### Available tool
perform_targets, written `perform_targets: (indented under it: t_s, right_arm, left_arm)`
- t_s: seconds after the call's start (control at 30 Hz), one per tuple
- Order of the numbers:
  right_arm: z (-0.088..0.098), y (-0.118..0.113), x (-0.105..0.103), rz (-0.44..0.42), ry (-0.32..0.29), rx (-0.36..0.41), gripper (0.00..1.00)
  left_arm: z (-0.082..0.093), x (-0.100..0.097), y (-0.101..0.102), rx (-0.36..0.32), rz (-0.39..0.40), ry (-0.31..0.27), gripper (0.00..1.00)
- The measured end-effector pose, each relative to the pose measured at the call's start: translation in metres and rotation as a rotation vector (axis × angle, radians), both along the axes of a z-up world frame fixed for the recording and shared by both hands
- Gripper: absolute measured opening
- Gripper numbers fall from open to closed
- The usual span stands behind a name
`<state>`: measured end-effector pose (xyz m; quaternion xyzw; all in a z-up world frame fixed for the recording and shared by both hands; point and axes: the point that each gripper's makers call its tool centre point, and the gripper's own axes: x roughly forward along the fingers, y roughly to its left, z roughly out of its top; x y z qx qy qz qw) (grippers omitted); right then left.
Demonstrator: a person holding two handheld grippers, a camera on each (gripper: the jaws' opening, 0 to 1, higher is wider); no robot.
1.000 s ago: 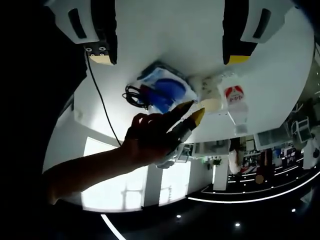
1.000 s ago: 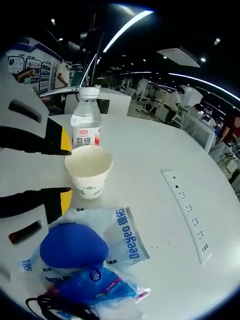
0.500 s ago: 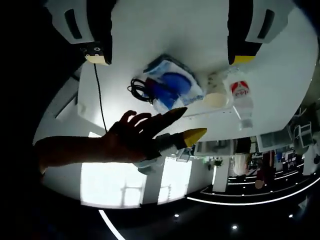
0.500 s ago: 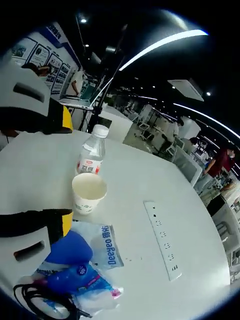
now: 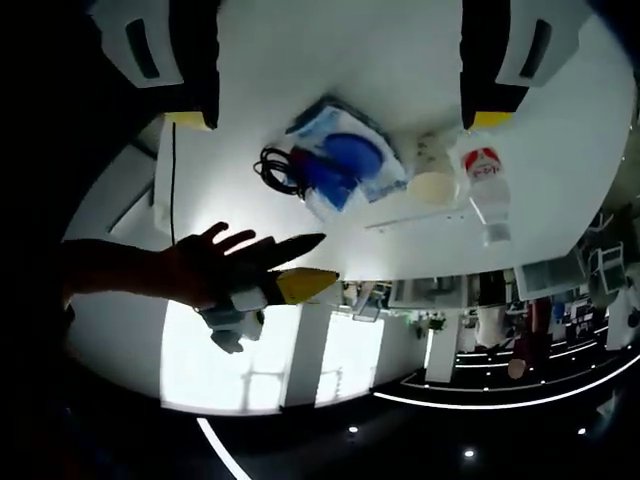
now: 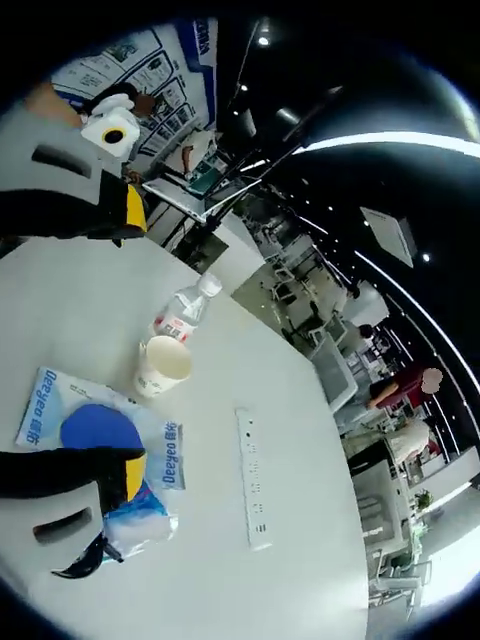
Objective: Arrange the tabletop items into an orderly group along one side of the table until the central work area is clear of visible clutter.
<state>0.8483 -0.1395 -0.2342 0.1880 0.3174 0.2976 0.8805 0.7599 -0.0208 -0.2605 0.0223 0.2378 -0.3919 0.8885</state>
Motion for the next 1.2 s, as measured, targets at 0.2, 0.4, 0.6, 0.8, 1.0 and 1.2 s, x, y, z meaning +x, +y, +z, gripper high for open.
perform_targets:
  t_s: [0.2,0.4,0.6,0.8,1.0,1.2]
  right_arm:
    - [0.002,-0.027,-0.008,0.001,-0.082,-0.069,0.88]
    - [0.005,-0.060,-0.022,-0.028,-0.146,-0.150,0.90]
    - [-0.001,-0.095,-0.038,-0.087,-0.168,-0.199,0.94]
    - [-0.005,-0.119,-0.051,-0.101,-0.187,-0.253,0.99]
    - [-0.010,-0.136,-0.065,-0.069,-0.218,-0.335,0.99]
    - [-0.019,-0.150,-0.076,-0.067,-0.221,-0.372,0.99]
  left_arm:
    - [-0.002,0.001,-0.008,0.007,-0.013,0.005,0.99]
    - [0.003,0.006,-0.013,-0.018,0.001,0.014,0.99]
    - [0.006,0.008,-0.019,-0.015,0.003,0.011,0.99]
    - [0.003,0.003,-0.027,-0.016,-0.020,0.025,0.99]
    - [0.000,-0.004,-0.030,-0.002,-0.045,0.040,0.99]
    - [0.000,-0.007,-0.029,-0.005,-0.039,0.039,0.99]
